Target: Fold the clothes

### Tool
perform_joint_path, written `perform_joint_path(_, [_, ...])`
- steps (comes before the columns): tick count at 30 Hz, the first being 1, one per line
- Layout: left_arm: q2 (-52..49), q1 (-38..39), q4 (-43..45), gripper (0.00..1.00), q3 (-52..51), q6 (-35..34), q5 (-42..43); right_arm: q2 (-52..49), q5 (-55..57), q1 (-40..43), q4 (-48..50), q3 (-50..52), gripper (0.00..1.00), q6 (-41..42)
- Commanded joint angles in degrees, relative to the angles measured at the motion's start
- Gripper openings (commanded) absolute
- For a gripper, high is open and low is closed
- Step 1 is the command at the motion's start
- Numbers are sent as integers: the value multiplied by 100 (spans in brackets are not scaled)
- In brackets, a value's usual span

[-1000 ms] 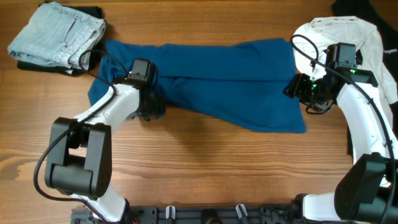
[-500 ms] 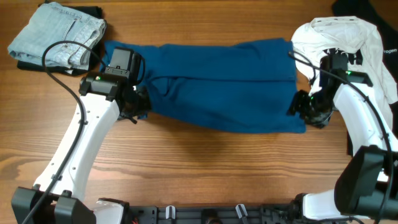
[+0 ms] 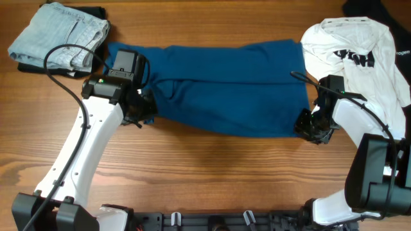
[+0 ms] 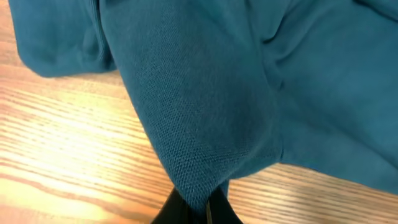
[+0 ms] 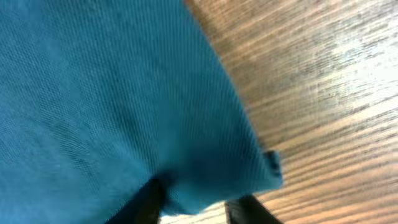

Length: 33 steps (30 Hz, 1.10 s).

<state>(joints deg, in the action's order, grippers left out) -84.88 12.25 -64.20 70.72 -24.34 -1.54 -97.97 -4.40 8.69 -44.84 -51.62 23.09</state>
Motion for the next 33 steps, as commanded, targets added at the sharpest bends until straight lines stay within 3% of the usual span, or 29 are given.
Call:
perform_joint_path(1, [68,-15,-214,4,35,-57,68,-328,61,-24,109,37,4,98])
perform_joint_path(5, [323,-15,-870,4,216,-63,136,87,35,-9,-745,-702,4,-59])
perform_joint_path(9, [669,-15,-2249,4,957,-321,212,1178,-748,66,-1539,-1169,4,-566])
perform_joint_path(13, [693,-15,-3235,4,1029,-509,332,2157,-481,361,-2382,-1718,4,-1110])
perform_joint_path(16, [975,-11,-3215,4,1029,-511,424,2485,76,393,-2739,-1891,4,-1088])
perform_joint_path(24, [813,-17,-1781,4,1029,-509,-911,1735,-7,393,-2334,-1845,4,-1045])
perform_joint_path(27, [247,-17,-1016,4,1029,-498,-1473,1287,-96,393,-1753,-1845,4,-938])
perform_joint_path(33, [-1082,-103,-442,4,1029,-437,-1508,634,-203,393,-962,-1845,4,-785])
